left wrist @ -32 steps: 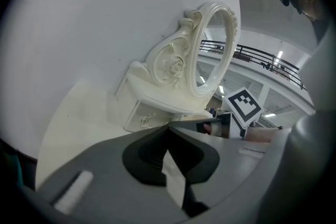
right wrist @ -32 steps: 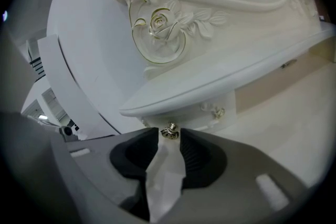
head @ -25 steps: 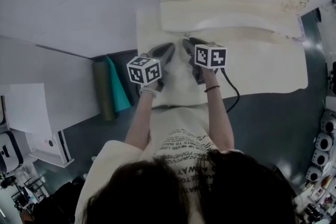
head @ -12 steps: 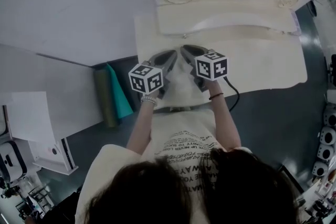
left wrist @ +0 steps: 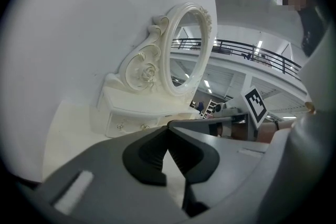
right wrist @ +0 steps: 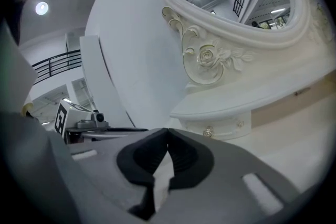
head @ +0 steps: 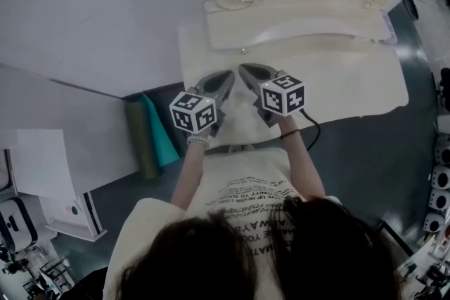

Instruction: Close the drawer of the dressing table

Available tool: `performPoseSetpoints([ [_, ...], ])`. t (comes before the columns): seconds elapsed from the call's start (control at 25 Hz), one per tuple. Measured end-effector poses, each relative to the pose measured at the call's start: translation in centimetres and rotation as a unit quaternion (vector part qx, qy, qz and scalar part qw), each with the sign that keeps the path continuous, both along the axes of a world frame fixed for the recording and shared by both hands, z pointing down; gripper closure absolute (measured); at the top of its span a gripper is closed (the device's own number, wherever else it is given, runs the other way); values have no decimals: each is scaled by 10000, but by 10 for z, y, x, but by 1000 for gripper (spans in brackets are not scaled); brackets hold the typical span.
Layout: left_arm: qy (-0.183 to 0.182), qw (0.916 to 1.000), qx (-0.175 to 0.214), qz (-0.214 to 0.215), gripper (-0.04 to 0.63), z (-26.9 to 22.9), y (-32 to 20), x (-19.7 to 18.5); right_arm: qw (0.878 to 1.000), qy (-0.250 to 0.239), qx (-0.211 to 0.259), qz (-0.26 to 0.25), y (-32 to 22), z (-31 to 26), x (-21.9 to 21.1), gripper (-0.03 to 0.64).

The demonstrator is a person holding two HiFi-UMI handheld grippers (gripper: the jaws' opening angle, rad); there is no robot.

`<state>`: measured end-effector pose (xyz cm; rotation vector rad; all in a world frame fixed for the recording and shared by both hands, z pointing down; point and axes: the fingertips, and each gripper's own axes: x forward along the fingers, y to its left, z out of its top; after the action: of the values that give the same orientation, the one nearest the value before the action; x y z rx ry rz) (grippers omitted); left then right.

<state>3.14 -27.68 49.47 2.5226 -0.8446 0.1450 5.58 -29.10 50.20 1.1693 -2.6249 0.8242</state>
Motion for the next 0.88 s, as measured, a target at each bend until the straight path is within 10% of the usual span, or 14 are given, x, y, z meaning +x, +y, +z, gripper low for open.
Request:
performPoseSetpoints([
  [0.88, -166, 9996, 213, 38, 603, -7, 8, 4, 9990, -94, 411, -151, 10, -15, 3, 614],
])
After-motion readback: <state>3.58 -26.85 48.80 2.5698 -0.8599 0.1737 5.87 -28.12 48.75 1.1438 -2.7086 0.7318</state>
